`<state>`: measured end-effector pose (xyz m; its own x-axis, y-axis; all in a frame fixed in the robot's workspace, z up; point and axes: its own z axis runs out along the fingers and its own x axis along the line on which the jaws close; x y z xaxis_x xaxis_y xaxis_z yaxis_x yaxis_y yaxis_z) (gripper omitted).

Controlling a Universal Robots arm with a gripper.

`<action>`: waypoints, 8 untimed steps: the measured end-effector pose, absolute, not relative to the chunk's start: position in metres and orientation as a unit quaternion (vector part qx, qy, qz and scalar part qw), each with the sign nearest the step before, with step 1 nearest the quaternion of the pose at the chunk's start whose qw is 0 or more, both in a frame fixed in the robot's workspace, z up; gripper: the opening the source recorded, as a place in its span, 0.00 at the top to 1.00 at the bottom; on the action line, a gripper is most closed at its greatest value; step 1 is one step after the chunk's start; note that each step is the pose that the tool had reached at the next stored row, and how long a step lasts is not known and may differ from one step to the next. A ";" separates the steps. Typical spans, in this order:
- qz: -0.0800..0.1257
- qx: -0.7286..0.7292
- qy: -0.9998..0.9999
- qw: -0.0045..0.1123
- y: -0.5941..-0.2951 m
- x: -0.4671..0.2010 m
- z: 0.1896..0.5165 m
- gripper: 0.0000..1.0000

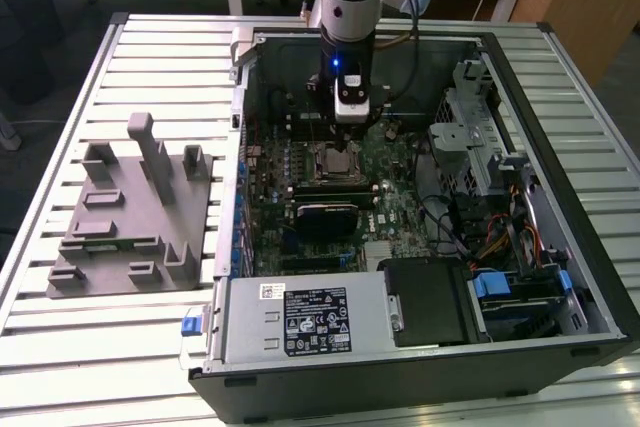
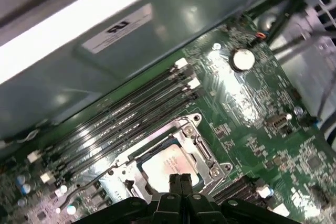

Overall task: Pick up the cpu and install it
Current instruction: 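Close the cpu cover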

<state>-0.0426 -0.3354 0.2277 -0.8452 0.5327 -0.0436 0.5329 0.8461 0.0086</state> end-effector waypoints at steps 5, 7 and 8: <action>-0.001 0.235 0.972 0.022 -0.335 -0.043 0.227 0.89; -0.001 0.217 0.976 0.022 -0.335 -0.043 0.227 0.89; 0.000 0.199 0.980 0.022 -0.335 -0.043 0.227 0.89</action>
<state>-0.0426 -0.3355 0.2270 -0.9195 0.3906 -0.0439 0.3906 0.9205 0.0084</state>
